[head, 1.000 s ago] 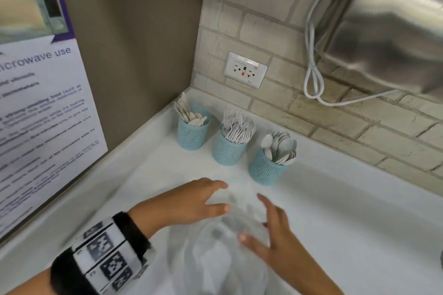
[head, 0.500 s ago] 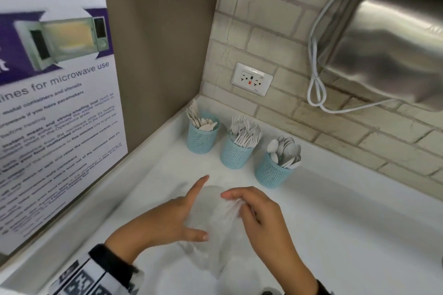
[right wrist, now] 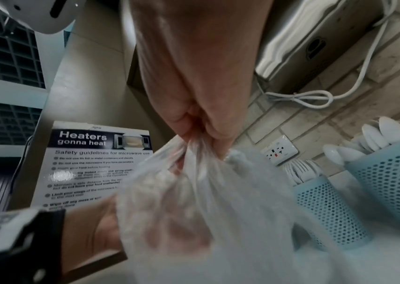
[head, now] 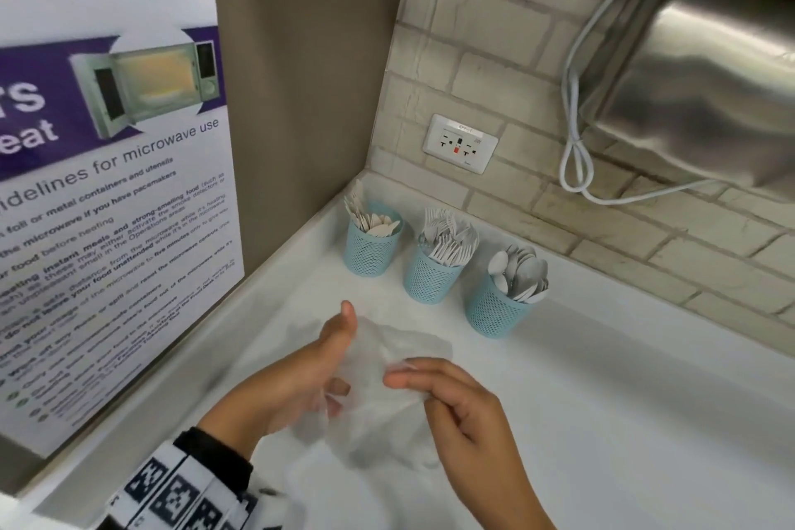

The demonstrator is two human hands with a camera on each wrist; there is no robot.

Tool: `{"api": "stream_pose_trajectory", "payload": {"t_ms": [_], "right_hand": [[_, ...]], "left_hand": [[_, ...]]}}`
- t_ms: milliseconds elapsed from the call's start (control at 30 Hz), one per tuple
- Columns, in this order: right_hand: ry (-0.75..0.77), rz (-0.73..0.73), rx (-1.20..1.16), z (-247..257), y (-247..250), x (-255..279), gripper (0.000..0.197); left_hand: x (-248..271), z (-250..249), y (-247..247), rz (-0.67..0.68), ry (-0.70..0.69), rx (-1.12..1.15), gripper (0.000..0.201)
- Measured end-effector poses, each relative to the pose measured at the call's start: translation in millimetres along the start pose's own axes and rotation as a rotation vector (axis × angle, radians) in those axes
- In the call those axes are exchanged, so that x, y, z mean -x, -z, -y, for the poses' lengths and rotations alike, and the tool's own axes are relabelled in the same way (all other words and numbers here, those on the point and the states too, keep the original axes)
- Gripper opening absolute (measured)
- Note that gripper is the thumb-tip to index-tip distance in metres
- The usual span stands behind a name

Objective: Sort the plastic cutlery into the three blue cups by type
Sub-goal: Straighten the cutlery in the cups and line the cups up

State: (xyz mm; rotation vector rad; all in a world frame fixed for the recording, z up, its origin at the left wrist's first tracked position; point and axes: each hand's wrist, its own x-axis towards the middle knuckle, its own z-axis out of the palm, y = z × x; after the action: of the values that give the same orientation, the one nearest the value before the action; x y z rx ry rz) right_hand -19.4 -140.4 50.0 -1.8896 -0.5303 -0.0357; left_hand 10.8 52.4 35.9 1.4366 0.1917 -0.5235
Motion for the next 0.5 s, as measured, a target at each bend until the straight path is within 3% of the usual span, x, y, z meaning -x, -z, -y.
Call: {"api": "stream_pose_trajectory", "payload": {"t_ms": [133, 200, 233, 333, 500], "right_hand": [[-0.097, 0.106, 0.176, -20.9, -11.1, 0.3, 0.042], [-0.211, 0.102, 0.217, -27.2, -13.0, 2.8, 0.031], [-0.275, 0.098, 0.183, -24.6, -13.6, 3.2, 0.037], [-0.352, 0.005, -0.091, -17.7, -16.6, -0.6, 0.070], [-0.352, -0.129, -0.337, -1.0, -13.2, -12.0, 0.070]], "left_hand": [[2.9, -10.5, -8.1, -0.058, -0.356, 0.075, 0.049], [2.5, -15.5, -5.5, -0.134, -0.479, 0.030, 0.036], [2.3, -15.3, -2.9, -0.149, -0.510, 0.007, 0.031], [6.6, -10.1, -5.2, -0.018, -0.476, -0.117, 0.028], [14.1, -3.2, -24.9, 0.230, -0.341, -0.321, 0.026]]}}
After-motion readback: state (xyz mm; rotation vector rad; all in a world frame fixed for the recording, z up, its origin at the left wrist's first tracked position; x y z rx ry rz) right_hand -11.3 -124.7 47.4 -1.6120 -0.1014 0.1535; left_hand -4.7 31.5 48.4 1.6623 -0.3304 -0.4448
